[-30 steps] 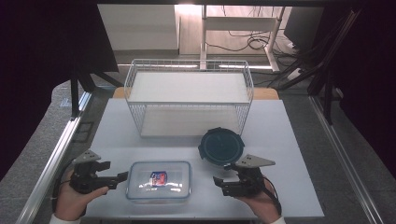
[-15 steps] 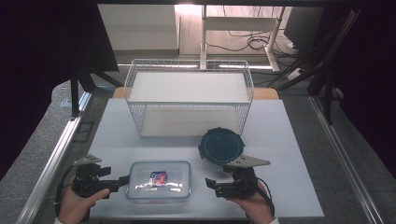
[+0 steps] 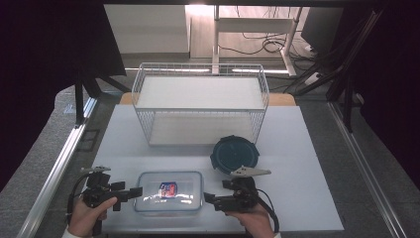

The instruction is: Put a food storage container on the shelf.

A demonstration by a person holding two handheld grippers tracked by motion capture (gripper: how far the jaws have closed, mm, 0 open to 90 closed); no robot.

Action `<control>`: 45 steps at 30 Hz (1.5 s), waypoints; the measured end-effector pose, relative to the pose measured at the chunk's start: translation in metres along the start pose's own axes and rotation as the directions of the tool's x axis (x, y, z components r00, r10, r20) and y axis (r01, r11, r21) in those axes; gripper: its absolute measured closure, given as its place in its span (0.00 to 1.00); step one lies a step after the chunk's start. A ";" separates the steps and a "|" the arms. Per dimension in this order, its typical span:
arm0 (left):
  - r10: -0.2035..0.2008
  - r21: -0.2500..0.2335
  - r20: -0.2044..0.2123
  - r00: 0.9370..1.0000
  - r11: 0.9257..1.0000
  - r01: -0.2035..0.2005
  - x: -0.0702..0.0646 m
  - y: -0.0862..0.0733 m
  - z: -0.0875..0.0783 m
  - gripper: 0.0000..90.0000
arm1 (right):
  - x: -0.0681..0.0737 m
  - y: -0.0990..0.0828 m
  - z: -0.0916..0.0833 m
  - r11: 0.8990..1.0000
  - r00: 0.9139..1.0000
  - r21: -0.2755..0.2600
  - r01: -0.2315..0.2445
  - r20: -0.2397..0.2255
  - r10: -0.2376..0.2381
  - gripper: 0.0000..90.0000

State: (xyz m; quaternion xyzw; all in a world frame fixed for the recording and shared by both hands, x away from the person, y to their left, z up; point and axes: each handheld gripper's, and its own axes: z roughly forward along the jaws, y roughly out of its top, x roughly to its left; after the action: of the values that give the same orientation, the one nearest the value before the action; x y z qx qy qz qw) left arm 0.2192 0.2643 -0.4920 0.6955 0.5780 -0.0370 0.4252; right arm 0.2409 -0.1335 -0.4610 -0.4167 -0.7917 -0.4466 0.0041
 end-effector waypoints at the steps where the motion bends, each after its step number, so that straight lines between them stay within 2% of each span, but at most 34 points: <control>1: -0.004 0.004 0.004 1.000 1.000 0.004 0.001 0.000 0.002 0.04 | 0.002 0.000 0.006 1.000 1.000 0.009 -0.013 -0.012 0.013 0.17; 3: -0.002 0.018 0.011 1.000 1.000 0.002 0.000 -0.001 0.005 0.04 | 0.006 0.000 0.020 0.999 0.999 0.035 -0.034 -0.019 0.035 0.15; 6: -0.004 0.027 0.026 1.000 1.000 0.004 0.000 -0.002 0.009 0.04 | 0.008 0.001 0.031 0.996 0.996 0.045 -0.081 -0.030 0.082 0.15; 10: -0.024 0.012 0.037 0.999 1.000 0.024 0.003 -0.002 0.009 0.07 | 0.008 0.003 0.042 0.989 0.990 0.050 -0.139 -0.022 0.140 0.14; 14: -0.046 0.001 0.046 0.998 0.999 0.046 0.005 -0.004 0.010 0.07 | 0.005 0.002 0.049 0.982 0.983 0.066 -0.176 -0.040 0.179 0.14; 17: -0.050 0.012 0.048 0.998 0.999 0.049 0.006 -0.005 0.014 0.07 | 0.003 -0.001 0.054 0.982 0.984 0.080 -0.174 -0.030 0.177 0.13; 21: -0.063 0.009 0.088 0.994 0.998 0.063 0.006 -0.006 0.016 0.07 | 0.003 -0.003 0.060 0.979 0.983 0.092 -0.179 -0.034 0.183 0.13; 29: -0.088 0.025 0.092 0.992 0.996 0.086 0.010 -0.014 0.023 0.08 | 0.001 -0.004 0.070 0.976 0.981 0.119 -0.185 -0.035 0.190 0.11; 32: -0.117 0.033 0.116 0.986 0.993 0.114 0.013 -0.017 0.026 0.10 | -0.001 -0.005 0.073 0.970 0.974 0.129 -0.205 -0.065 0.215 0.11; 34: -0.122 0.040 0.131 0.984 0.992 0.118 0.013 -0.018 0.027 0.12 | -0.002 -0.006 0.074 0.968 0.972 0.133 -0.211 -0.079 0.223 0.12; 38: -0.127 0.067 0.186 0.974 0.991 0.116 0.011 -0.020 0.030 0.18 | -0.002 -0.006 0.076 0.966 0.968 0.143 -0.213 -0.100 0.228 0.12; 40: -0.122 0.072 0.179 0.976 0.991 0.111 0.010 -0.021 0.030 0.17 | -0.003 -0.006 0.076 0.965 0.967 0.148 -0.217 -0.103 0.233 0.12; 45: -0.136 0.058 0.175 0.975 0.990 0.127 0.011 -0.020 0.026 0.25 | -0.004 -0.006 0.075 0.953 0.956 0.165 -0.255 -0.106 0.274 0.15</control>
State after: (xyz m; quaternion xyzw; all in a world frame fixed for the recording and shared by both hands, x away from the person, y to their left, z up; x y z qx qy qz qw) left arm 0.2172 0.2556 -0.5254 0.6594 0.5814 -0.1407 0.4553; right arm 0.2670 -0.0845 -0.5122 -0.4882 -0.7580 -0.4072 0.1460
